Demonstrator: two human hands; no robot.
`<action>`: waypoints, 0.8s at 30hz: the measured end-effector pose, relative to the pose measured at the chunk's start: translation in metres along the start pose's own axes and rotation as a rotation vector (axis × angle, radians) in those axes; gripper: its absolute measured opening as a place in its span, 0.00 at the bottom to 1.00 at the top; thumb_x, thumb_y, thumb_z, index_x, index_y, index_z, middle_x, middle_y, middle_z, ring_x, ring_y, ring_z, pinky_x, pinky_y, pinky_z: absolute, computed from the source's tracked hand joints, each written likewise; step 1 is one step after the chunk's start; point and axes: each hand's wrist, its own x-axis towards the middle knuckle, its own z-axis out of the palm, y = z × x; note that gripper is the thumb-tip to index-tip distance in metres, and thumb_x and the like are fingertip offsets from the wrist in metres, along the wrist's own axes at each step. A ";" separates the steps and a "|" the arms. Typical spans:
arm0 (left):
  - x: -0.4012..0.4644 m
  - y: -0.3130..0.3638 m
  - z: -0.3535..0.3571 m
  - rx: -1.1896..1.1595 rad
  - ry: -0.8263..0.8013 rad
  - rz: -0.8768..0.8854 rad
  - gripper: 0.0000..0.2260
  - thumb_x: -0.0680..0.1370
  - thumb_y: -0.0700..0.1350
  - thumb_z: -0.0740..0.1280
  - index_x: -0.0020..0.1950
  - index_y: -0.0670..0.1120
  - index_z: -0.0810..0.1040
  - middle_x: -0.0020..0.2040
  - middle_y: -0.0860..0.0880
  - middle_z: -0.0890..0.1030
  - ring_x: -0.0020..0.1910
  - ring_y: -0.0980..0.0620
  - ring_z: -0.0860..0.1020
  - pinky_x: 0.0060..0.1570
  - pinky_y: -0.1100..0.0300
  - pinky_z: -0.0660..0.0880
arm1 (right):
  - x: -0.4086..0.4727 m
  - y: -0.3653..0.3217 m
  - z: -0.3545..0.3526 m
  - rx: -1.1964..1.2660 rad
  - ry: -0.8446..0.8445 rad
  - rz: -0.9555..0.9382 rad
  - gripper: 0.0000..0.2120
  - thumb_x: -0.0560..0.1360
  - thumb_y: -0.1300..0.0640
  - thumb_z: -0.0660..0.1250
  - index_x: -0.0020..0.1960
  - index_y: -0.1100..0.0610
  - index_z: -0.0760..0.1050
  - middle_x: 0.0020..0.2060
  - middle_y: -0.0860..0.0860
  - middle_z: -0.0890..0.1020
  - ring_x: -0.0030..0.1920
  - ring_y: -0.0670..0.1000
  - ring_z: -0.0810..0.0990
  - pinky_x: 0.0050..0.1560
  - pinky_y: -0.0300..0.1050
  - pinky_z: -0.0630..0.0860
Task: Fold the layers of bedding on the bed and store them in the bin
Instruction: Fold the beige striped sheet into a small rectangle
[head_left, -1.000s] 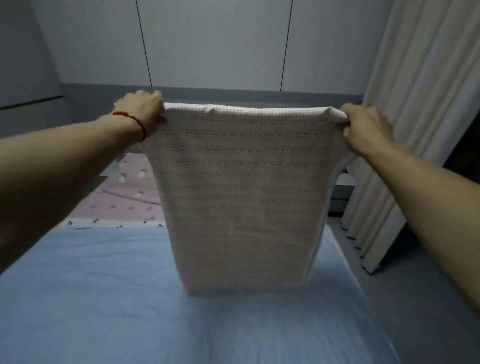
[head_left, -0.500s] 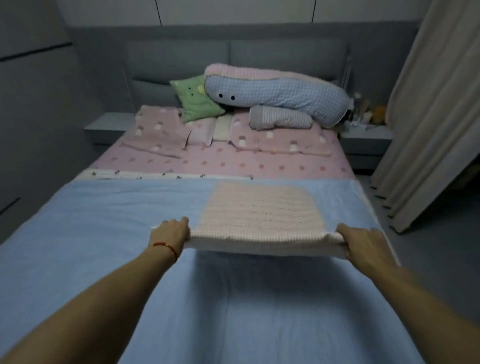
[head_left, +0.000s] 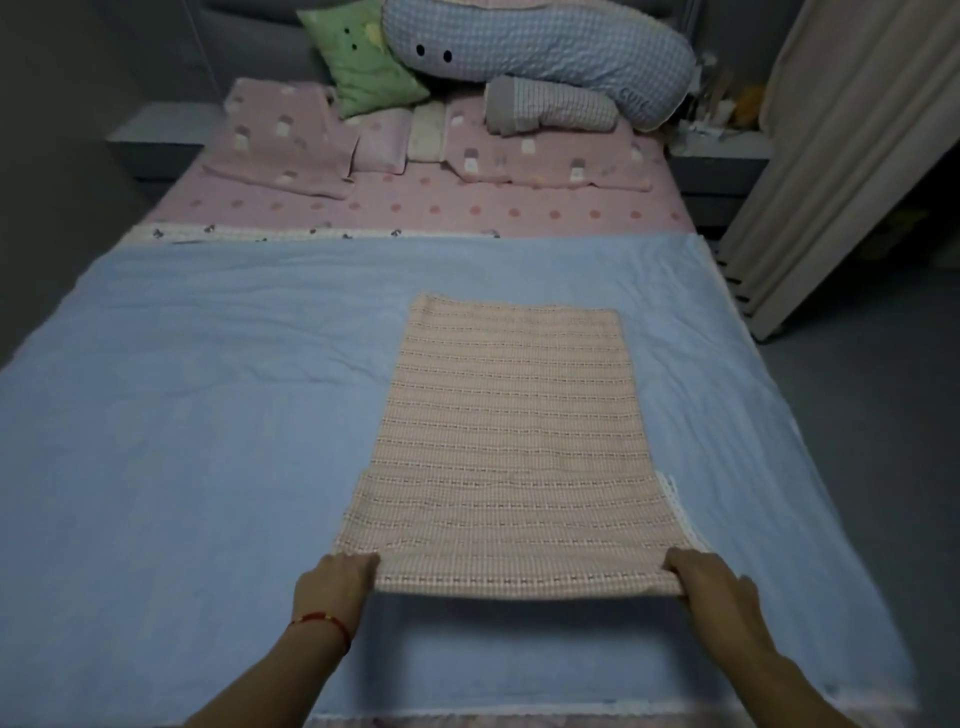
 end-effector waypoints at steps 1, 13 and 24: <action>-0.011 -0.003 0.007 0.007 -0.006 0.016 0.17 0.85 0.47 0.53 0.72 0.59 0.71 0.67 0.48 0.78 0.65 0.47 0.77 0.59 0.56 0.74 | -0.010 0.008 0.012 -0.019 -0.008 0.049 0.16 0.79 0.43 0.52 0.42 0.46 0.75 0.51 0.50 0.79 0.56 0.56 0.74 0.69 0.61 0.60; -0.040 -0.050 0.005 -0.044 -0.372 0.043 0.15 0.72 0.62 0.64 0.58 0.64 0.76 0.64 0.52 0.79 0.62 0.49 0.78 0.58 0.57 0.74 | -0.097 0.069 0.061 -0.123 0.370 -0.308 0.16 0.85 0.48 0.45 0.59 0.42 0.71 0.46 0.46 0.84 0.52 0.47 0.75 0.61 0.62 0.67; 0.122 -0.079 -0.103 -1.117 0.137 -0.218 0.13 0.66 0.48 0.83 0.46 0.45 0.86 0.44 0.48 0.86 0.46 0.50 0.82 0.43 0.56 0.78 | 0.103 -0.037 -0.076 0.171 0.247 -0.147 0.09 0.71 0.47 0.78 0.43 0.46 0.78 0.37 0.44 0.83 0.39 0.48 0.81 0.38 0.50 0.77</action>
